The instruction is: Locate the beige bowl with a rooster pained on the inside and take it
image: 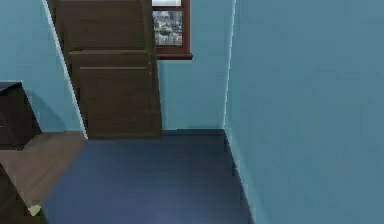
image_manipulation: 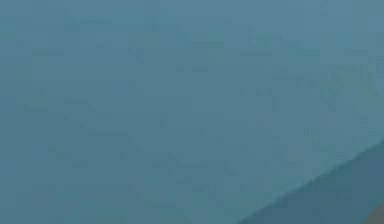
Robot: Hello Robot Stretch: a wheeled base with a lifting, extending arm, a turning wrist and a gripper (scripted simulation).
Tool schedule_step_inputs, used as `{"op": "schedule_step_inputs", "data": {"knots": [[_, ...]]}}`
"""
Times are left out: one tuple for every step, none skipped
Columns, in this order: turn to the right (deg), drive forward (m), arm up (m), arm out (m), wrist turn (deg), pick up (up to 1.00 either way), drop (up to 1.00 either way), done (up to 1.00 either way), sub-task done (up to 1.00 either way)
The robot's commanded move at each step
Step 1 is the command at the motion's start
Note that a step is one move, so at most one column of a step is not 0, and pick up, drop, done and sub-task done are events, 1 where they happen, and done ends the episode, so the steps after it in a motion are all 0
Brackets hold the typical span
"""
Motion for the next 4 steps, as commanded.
{"op": "schedule_step_inputs", "data": {"knots": [[0.0, 0.45, 0.0, 0.0, 0.0, 0.0, 0.0, 0.0, 0.0], [-42.0, 0.0, 0.0, 0.0, 0.0, 0.0, 0.0, 0.0, 0.0], [0.0, 0.3, 0.0, 0.0, 0.0, 0.0, 0.0, 0.0, 0.0], [-45.0, 0.0, 0.0, 0.0, 0.0, 0.0, 0.0, 0.0, 0.0]]}}
